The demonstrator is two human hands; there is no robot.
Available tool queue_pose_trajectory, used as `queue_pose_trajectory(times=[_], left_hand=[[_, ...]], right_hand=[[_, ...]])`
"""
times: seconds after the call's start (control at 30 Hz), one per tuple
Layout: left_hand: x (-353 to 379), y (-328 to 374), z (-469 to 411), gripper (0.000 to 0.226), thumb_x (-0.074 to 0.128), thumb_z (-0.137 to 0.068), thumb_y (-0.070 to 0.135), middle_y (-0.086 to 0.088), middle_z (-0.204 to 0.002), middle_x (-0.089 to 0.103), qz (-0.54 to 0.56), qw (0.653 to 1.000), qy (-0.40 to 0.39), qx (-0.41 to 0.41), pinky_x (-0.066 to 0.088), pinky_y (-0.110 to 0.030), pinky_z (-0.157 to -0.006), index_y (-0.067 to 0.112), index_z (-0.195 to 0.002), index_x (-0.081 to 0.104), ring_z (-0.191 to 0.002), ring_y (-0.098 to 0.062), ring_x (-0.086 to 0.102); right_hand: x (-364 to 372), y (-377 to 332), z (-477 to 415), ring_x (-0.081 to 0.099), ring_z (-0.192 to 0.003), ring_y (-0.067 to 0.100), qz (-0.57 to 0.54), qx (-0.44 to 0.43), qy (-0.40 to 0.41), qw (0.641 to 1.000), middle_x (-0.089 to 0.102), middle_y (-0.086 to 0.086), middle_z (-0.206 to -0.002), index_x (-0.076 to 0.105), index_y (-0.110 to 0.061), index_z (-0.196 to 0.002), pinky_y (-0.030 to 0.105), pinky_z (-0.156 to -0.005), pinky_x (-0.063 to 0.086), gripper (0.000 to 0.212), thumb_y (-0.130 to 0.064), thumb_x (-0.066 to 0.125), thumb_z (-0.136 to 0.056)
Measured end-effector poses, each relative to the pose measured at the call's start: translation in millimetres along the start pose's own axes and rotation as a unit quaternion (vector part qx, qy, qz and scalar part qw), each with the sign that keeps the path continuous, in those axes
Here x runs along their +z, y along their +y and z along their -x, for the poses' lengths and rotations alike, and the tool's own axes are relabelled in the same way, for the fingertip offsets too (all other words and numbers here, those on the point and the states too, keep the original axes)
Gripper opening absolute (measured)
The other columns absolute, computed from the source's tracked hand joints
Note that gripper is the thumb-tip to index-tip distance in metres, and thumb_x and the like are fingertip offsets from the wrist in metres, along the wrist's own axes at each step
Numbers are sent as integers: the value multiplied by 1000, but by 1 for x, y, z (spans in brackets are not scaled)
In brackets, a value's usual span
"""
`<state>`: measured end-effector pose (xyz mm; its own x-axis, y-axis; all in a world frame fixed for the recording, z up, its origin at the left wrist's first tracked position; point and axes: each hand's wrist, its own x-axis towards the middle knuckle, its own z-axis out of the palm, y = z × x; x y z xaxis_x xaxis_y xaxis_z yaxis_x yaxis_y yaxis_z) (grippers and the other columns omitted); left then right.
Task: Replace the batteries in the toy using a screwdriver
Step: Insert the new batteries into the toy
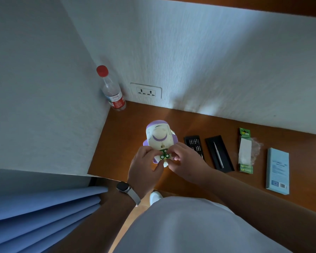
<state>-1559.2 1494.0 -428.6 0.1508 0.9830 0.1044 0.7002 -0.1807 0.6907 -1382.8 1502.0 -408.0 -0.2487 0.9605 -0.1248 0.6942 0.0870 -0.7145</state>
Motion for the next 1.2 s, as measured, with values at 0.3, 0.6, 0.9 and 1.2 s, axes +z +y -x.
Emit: queue_pose_trajectory(times=[0.3, 0.6, 0.9, 1.2], left_hand=[[-4, -8, -17, 38, 72, -89, 29, 0, -120, 58, 66, 992, 27, -104, 50, -15, -75, 12, -122, 61, -98, -11, 59], [2, -18, -48, 50, 68, -94, 26, 3, -125, 57, 250, 938, -110, -214, 60, -26, -85, 25, -136, 42, -115, -17, 60], [5, -13, -53, 59, 73, -89, 16, 3, -123, 61, 324, 905, -101, -255, 61, -27, -82, 22, -139, 43, -115, -19, 62], [-6, -5, -43, 68, 76, -84, 6, 0, -122, 63, 395, 873, -56, -281, 63, -40, -79, 22, -142, 41, -112, -24, 64]], right_hand=[[-4, 7, -1, 53, -91, 3, -21, 59, 26, 998, 52, -9, -111, 54, -22, -119, 17, -75, 48, 33, -33, 64, -90], [-6, 7, -7, 58, -94, -3, -76, 128, -28, 988, 49, -17, -132, 31, -29, -149, 16, -77, 47, 65, -40, 59, -91], [-8, 6, -7, 60, -94, -2, -101, 127, -27, 986, 55, -16, -127, 30, -29, -149, 16, -77, 52, 64, -38, 59, -92], [-10, -1, -7, 61, -100, 3, -121, 94, -23, 988, 57, -12, -124, 33, -29, -147, 27, -91, 55, 61, -37, 59, -92]])
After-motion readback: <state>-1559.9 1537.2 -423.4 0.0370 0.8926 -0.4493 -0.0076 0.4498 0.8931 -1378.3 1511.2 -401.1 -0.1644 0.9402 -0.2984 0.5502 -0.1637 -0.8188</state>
